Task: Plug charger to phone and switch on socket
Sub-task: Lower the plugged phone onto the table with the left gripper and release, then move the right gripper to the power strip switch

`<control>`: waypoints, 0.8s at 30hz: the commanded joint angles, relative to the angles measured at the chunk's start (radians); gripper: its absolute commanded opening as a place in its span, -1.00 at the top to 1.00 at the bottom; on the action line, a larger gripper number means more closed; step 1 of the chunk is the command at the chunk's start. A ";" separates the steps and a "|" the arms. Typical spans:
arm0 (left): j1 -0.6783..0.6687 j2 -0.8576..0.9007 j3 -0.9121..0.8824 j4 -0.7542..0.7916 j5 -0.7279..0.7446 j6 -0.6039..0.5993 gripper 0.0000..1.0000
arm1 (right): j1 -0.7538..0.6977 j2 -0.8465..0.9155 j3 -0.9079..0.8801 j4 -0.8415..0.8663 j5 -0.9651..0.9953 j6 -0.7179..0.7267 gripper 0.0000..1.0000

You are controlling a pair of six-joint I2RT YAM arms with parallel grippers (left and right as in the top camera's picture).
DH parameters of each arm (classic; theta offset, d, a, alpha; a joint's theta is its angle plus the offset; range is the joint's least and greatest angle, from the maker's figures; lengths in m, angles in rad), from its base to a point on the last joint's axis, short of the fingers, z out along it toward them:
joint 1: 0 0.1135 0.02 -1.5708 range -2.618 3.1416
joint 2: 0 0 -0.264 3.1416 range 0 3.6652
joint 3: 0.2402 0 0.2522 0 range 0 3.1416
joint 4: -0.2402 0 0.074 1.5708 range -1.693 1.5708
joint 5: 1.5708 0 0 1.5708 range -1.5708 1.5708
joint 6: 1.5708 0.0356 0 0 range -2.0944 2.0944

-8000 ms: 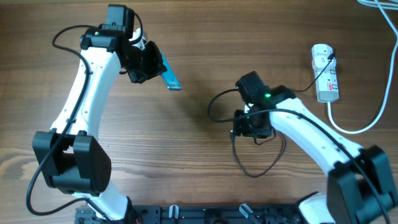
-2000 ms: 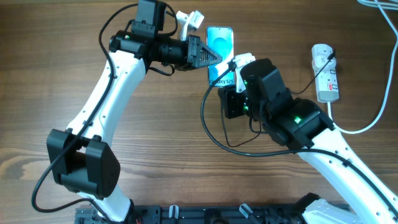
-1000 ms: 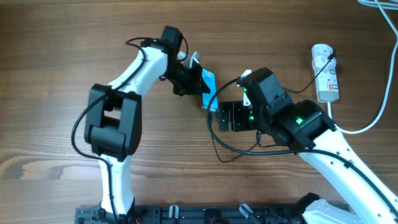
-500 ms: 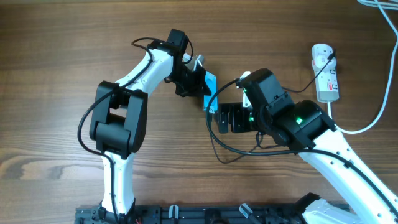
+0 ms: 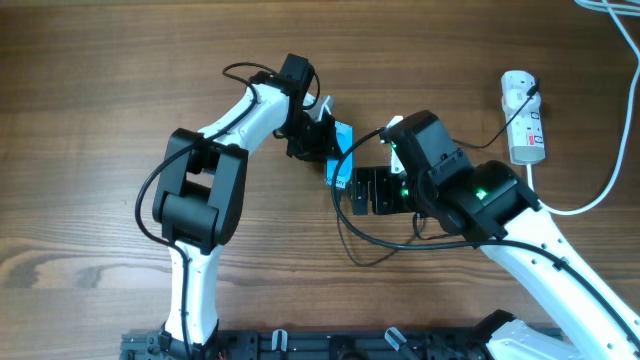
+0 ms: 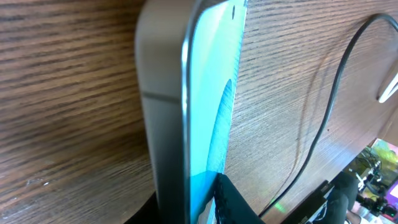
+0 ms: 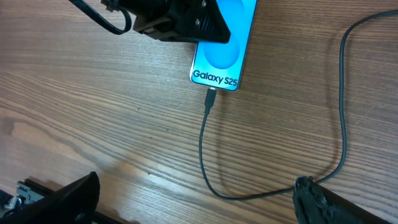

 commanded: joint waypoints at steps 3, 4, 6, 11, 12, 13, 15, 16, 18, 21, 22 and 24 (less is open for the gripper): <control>-0.004 0.025 -0.015 -0.026 -0.181 -0.003 0.15 | -0.005 -0.018 0.015 -0.002 -0.009 0.011 -1.00; -0.004 0.025 -0.015 -0.028 -0.192 -0.003 0.16 | -0.005 -0.017 0.015 -0.001 -0.008 0.010 -0.99; -0.004 0.025 -0.015 -0.039 -0.230 -0.006 -0.01 | -0.005 -0.014 0.015 -0.001 -0.002 0.009 -0.99; 0.008 0.022 -0.014 -0.068 -0.324 -0.082 -0.96 | -0.005 -0.013 0.009 -0.019 0.056 0.008 -0.99; 0.016 0.018 -0.013 -0.073 -0.323 -0.105 -0.99 | -0.005 -0.013 0.009 -0.029 0.056 0.007 -0.99; 0.028 0.010 -0.013 -0.079 -0.323 -0.139 -1.00 | -0.005 -0.013 0.009 -0.042 0.056 0.006 -0.99; 0.056 -0.032 -0.013 -0.101 -0.323 -0.161 -1.00 | -0.005 -0.013 0.009 -0.054 0.064 -0.003 -0.99; 0.068 -0.063 -0.013 -0.111 -0.330 -0.166 -1.00 | -0.005 -0.013 0.010 -0.056 0.075 -0.004 -1.00; 0.091 -0.146 -0.013 -0.126 -0.365 -0.191 -1.00 | -0.010 -0.013 0.011 -0.060 0.081 0.010 -0.99; 0.102 -0.341 -0.013 -0.136 -0.454 -0.195 -1.00 | -0.099 0.011 0.065 -0.136 0.063 0.003 -1.00; 0.099 -0.410 -0.013 -0.136 -0.495 -0.210 -1.00 | -0.143 0.032 0.099 -0.176 0.062 -0.020 -0.99; 0.093 -0.508 -0.013 -0.136 -0.567 -0.244 -1.00 | -0.241 0.082 0.180 -0.253 0.063 -0.086 -0.99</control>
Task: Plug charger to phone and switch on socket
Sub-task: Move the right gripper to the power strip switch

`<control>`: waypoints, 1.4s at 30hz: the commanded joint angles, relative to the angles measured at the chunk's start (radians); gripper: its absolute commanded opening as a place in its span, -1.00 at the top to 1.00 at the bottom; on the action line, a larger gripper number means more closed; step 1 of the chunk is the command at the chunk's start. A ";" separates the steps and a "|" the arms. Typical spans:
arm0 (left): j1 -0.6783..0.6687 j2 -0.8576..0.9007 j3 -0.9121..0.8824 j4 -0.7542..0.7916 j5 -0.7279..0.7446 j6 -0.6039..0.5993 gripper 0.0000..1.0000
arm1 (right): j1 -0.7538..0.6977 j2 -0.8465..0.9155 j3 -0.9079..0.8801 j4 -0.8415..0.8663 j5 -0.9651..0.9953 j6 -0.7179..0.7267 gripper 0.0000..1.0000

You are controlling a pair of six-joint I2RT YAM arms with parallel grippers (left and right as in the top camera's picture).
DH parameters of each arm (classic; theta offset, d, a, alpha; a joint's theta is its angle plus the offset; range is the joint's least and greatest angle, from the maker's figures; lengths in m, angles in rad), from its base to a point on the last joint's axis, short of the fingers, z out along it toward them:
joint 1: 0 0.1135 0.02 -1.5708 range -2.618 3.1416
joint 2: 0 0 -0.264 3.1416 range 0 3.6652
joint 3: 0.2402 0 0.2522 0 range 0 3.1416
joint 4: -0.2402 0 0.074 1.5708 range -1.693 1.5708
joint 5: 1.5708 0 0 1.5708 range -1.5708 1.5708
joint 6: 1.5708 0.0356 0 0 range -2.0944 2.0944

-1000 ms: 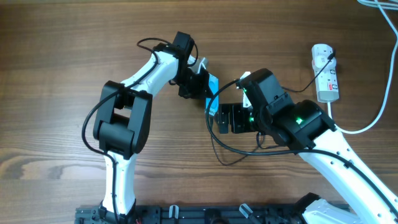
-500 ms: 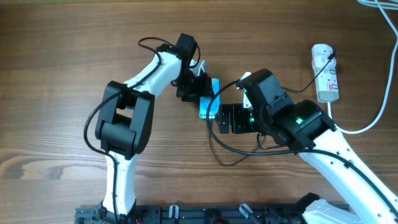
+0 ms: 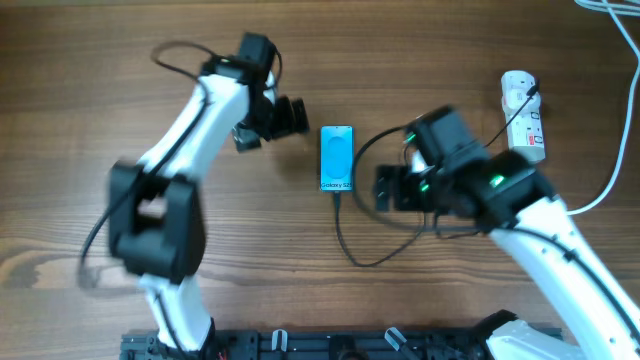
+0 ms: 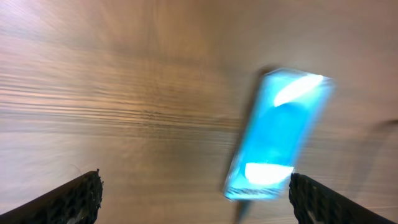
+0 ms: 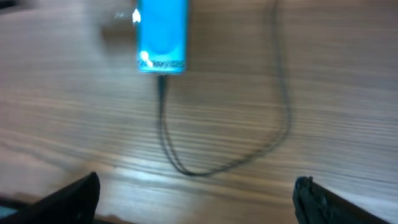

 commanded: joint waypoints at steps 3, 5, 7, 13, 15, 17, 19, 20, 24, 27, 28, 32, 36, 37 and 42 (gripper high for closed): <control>-0.017 -0.394 0.011 0.003 -0.186 -0.066 -1.00 | -0.292 0.153 0.230 -0.089 0.058 -0.177 -0.98; -0.017 -0.462 0.011 0.002 -0.185 -0.066 -1.00 | -0.380 0.192 0.248 -0.040 0.136 -0.202 -0.99; -0.017 -0.505 0.011 0.002 -0.185 -0.066 -1.00 | -0.454 0.210 0.247 0.030 0.222 -0.202 -0.99; -0.017 -0.552 0.011 0.003 -0.185 -0.066 -1.00 | -0.622 0.262 0.243 0.187 0.328 -0.190 -0.99; -0.017 -0.549 0.011 0.003 -0.185 -0.066 -1.00 | -0.677 0.296 0.243 0.225 0.321 -0.193 -1.00; -0.017 -0.549 0.011 0.002 -0.185 -0.066 -1.00 | -0.732 0.340 0.243 0.255 0.322 -0.193 -0.99; -0.017 -0.549 0.011 0.002 -0.185 -0.066 -1.00 | -0.778 0.383 0.243 0.290 0.322 -0.193 -1.00; -0.017 -0.549 0.011 0.002 -0.185 -0.066 -1.00 | -0.799 0.402 0.243 0.306 0.321 -0.190 -0.99; -0.017 -0.549 0.011 0.002 -0.185 -0.066 -1.00 | -0.887 0.493 0.243 0.369 0.221 -0.194 -0.99; -0.017 -0.549 0.011 0.002 -0.185 -0.066 -1.00 | -0.928 0.544 0.243 0.403 0.196 -0.195 -0.99; -0.017 -0.549 0.011 0.002 -0.185 -0.066 -1.00 | -0.935 0.559 0.243 0.415 0.196 -0.202 -1.00; -0.017 -0.549 0.011 0.002 -0.185 -0.066 -1.00 | -0.942 0.636 0.243 0.473 0.082 -0.301 -0.99; -0.017 -0.549 0.011 0.002 -0.185 -0.066 -1.00 | -0.941 0.712 0.243 0.524 -0.002 -0.295 -0.99; -0.017 -0.549 0.011 0.002 -0.185 -0.066 -1.00 | -0.942 0.730 0.243 0.532 0.002 -0.295 -0.99; -0.017 -0.549 0.011 0.002 -0.185 -0.066 -1.00 | -0.943 0.777 0.237 0.550 0.032 -0.291 -0.99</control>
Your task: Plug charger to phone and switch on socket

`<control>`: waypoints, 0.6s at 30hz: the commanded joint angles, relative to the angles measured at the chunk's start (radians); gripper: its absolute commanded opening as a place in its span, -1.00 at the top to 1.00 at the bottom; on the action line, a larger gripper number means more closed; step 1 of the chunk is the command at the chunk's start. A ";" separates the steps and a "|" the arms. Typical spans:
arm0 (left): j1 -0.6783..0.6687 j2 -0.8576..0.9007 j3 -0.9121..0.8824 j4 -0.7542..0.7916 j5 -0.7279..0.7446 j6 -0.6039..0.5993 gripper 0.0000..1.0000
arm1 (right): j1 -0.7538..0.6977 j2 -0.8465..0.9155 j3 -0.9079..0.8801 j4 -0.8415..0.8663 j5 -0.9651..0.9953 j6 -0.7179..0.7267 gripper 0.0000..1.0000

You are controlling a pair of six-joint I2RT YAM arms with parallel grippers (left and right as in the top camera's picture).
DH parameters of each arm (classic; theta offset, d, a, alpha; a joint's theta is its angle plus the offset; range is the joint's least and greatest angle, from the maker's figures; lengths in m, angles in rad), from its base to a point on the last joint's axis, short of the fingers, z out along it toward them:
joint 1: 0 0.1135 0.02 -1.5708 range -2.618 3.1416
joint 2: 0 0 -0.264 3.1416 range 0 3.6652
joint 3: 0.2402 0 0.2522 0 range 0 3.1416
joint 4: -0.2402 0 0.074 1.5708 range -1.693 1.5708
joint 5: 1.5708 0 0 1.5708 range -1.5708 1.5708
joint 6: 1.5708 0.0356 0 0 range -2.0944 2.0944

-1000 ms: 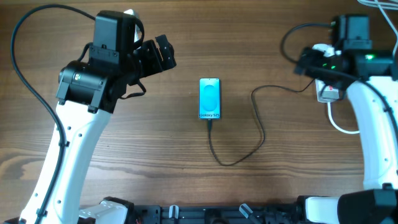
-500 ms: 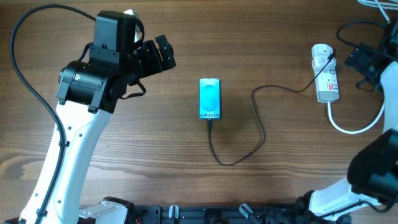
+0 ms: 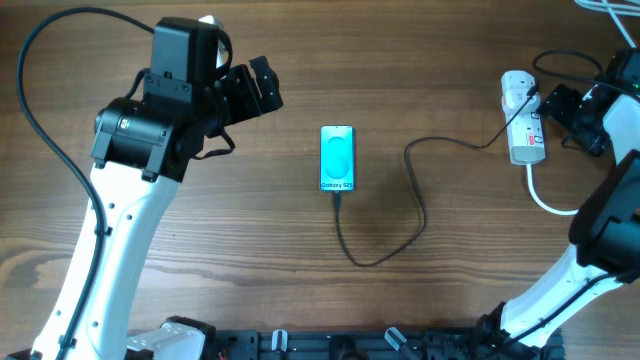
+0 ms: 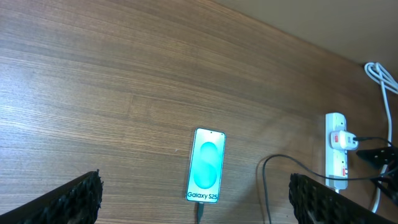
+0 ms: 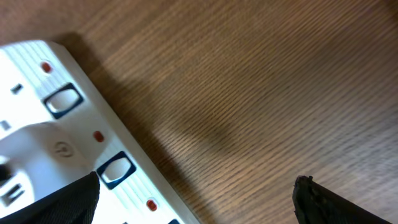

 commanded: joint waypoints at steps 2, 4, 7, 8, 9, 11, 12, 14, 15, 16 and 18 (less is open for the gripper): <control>-0.001 -0.010 -0.005 0.002 -0.013 -0.013 -1.00 | 0.002 0.043 0.009 0.015 -0.013 -0.020 -0.99; -0.001 -0.010 -0.005 0.002 -0.013 -0.013 -1.00 | 0.002 0.051 0.007 0.016 -0.013 -0.020 -0.99; -0.001 -0.010 -0.005 0.002 -0.013 -0.013 -1.00 | 0.002 0.055 -0.007 0.025 -0.018 -0.021 -0.99; -0.001 -0.010 -0.005 0.002 -0.013 -0.013 -1.00 | 0.002 0.056 -0.012 0.027 -0.021 -0.021 -0.99; -0.001 -0.010 -0.005 0.002 -0.013 -0.013 -1.00 | 0.002 0.058 -0.021 0.034 -0.021 -0.019 -0.99; -0.001 -0.010 -0.005 0.002 -0.013 -0.013 -1.00 | 0.002 0.063 -0.023 0.040 -0.021 -0.019 -0.99; -0.001 -0.010 -0.005 0.002 -0.013 -0.013 -1.00 | 0.002 0.066 -0.023 0.045 -0.021 -0.019 -0.99; -0.001 -0.010 -0.005 0.002 -0.013 -0.013 -1.00 | 0.002 0.067 -0.023 0.053 -0.021 -0.019 -0.99; -0.001 -0.010 -0.005 0.002 -0.013 -0.013 -1.00 | 0.002 0.067 -0.023 0.061 -0.021 -0.019 -0.99; -0.001 -0.010 -0.005 0.002 -0.013 -0.013 -1.00 | 0.002 0.067 -0.023 0.065 -0.021 -0.019 -0.99; -0.001 -0.010 -0.005 0.002 -0.013 -0.013 -1.00 | 0.002 0.068 -0.023 0.066 -0.034 -0.020 -1.00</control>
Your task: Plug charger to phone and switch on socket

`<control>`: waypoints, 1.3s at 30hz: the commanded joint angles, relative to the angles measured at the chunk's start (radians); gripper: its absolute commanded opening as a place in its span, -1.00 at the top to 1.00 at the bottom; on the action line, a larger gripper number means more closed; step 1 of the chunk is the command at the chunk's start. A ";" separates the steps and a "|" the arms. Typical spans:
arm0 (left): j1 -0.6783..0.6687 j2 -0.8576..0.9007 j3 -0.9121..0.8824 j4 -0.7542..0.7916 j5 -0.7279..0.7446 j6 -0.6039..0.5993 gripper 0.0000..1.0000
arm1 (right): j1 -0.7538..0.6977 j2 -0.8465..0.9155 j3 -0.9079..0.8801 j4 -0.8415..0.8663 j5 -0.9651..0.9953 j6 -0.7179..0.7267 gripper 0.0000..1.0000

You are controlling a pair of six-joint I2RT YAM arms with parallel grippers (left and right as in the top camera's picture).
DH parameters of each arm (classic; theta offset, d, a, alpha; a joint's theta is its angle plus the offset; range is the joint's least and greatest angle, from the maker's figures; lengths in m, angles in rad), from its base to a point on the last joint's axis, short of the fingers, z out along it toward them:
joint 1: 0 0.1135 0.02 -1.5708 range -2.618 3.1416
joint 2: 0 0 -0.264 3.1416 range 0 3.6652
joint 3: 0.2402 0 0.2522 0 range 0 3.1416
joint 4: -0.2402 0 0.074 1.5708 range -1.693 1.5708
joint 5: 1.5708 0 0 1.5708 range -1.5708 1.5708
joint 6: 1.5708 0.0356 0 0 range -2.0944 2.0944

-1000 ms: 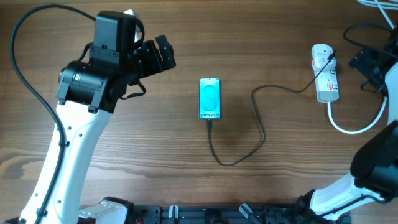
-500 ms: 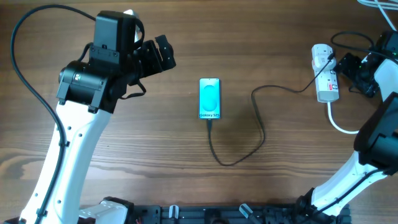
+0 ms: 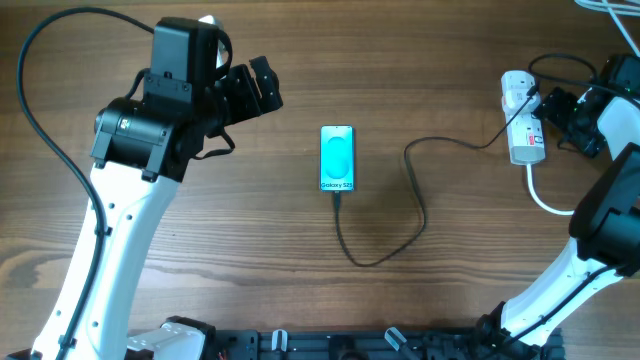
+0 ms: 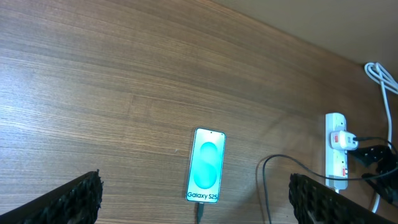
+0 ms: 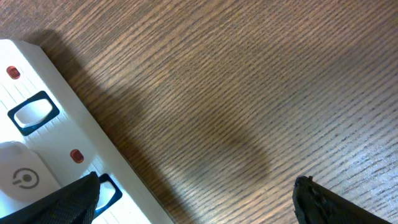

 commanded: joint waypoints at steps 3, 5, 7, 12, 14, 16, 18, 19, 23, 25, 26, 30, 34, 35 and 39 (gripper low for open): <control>-0.001 -0.010 -0.005 0.002 -0.013 -0.013 -1.00 | 0.002 0.029 -0.008 0.006 -0.089 -0.019 -0.99; -0.001 -0.010 -0.005 0.002 -0.013 -0.013 -1.00 | 0.002 0.038 -0.008 0.001 -0.088 -0.019 -0.99; -0.001 -0.010 -0.005 0.002 -0.013 -0.013 -1.00 | 0.002 0.049 -0.008 -0.003 -0.089 -0.018 -0.99; -0.001 -0.010 -0.005 0.002 -0.013 -0.013 -1.00 | 0.002 0.055 -0.008 -0.021 -0.089 -0.019 -1.00; -0.001 -0.010 -0.005 0.002 -0.013 -0.013 -1.00 | 0.002 0.055 -0.008 -0.029 -0.097 -0.020 -1.00; -0.001 -0.010 -0.005 0.002 -0.013 -0.013 -1.00 | 0.002 0.055 -0.008 -0.032 -0.130 -0.024 -0.99; -0.001 -0.010 -0.005 0.002 -0.013 -0.013 -1.00 | 0.002 0.055 -0.008 -0.039 -0.156 -0.048 -1.00; -0.001 -0.010 -0.005 0.002 -0.013 -0.013 -1.00 | 0.002 0.055 -0.008 -0.044 -0.154 -0.048 -0.99; -0.001 -0.010 -0.005 0.002 -0.013 -0.013 -1.00 | 0.002 0.055 -0.008 -0.054 -0.148 -0.046 -0.99; -0.001 -0.010 -0.005 0.002 -0.013 -0.013 -1.00 | 0.002 0.050 -0.008 -0.066 -0.148 -0.043 -0.99; -0.001 -0.010 -0.005 0.002 -0.013 -0.013 -1.00 | 0.001 0.040 -0.008 -0.073 -0.144 -0.042 -0.99; -0.001 -0.010 -0.005 0.002 -0.013 -0.013 -1.00 | 0.001 -0.065 -0.008 -0.123 -0.035 0.036 -0.99; -0.001 -0.010 -0.005 0.002 -0.013 -0.013 -1.00 | 0.001 -0.257 -0.008 -0.209 0.010 0.045 -0.99; -0.001 -0.010 -0.005 0.002 -0.013 -0.013 -1.00 | 0.003 -0.301 -0.008 -0.233 0.011 0.049 -0.99; -0.001 -0.010 -0.005 0.002 -0.013 -0.013 -1.00 | 0.018 -0.478 -0.008 -0.334 0.000 0.071 -1.00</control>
